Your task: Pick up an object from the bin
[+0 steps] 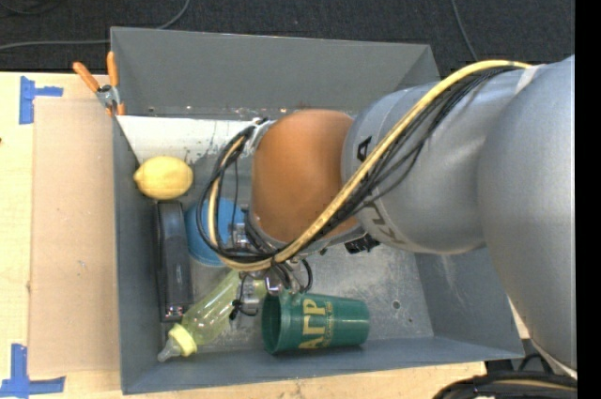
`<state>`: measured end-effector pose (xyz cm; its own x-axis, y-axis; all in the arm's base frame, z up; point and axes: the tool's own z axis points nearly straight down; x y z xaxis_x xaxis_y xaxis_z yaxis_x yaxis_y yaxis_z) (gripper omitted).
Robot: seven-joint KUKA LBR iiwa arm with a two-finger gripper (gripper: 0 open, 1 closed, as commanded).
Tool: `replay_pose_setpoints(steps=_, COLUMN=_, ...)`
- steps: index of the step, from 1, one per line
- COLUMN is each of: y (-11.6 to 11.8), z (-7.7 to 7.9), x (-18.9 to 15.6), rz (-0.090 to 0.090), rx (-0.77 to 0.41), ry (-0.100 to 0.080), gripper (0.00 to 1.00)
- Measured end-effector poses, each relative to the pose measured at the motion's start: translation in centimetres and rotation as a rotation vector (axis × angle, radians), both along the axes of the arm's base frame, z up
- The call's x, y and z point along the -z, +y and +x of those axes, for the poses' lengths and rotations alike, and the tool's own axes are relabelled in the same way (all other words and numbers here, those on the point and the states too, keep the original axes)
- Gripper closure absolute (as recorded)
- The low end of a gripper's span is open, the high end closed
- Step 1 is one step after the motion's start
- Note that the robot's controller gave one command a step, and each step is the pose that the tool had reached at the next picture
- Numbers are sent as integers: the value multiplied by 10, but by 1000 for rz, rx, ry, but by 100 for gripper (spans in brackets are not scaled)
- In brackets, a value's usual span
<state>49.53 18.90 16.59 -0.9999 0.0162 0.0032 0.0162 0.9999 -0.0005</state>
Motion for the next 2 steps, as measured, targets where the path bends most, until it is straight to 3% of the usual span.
replay_pose_setpoints(steps=1, y=0, z=0, x=0, rz=0, rx=0, ry=0, gripper=0)
replay_pose_setpoints(steps=2, y=4, z=-9, x=64, rz=-3, rx=-31, ry=9, gripper=0)
